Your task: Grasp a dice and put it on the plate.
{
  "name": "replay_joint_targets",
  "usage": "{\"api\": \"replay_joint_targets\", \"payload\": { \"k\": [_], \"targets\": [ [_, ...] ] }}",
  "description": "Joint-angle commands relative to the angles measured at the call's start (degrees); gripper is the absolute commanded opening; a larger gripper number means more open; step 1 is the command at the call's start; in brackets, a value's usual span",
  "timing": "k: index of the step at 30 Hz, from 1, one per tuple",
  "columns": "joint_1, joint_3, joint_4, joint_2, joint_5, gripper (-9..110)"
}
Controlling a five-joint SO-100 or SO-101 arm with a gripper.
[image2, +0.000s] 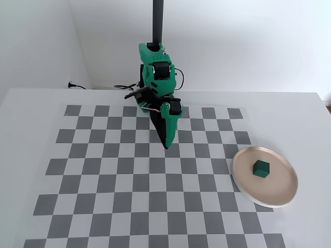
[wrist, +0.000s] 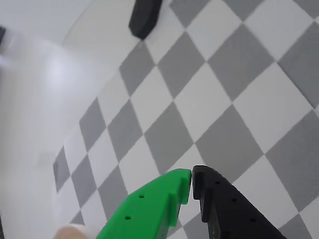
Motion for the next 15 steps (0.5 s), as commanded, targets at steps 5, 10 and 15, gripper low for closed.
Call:
{"api": "replay_joint_targets", "payload": {
  "k": [5, 10, 15],
  "targets": [
    [4.83, 0.62, -0.88, 0.79, 18.72, -4],
    [7.47, 0.62, 5.98, 0.79, 27.07, -4],
    [7.38, 0.62, 11.43, 0.88, 31.11, -4]
  ]
}}
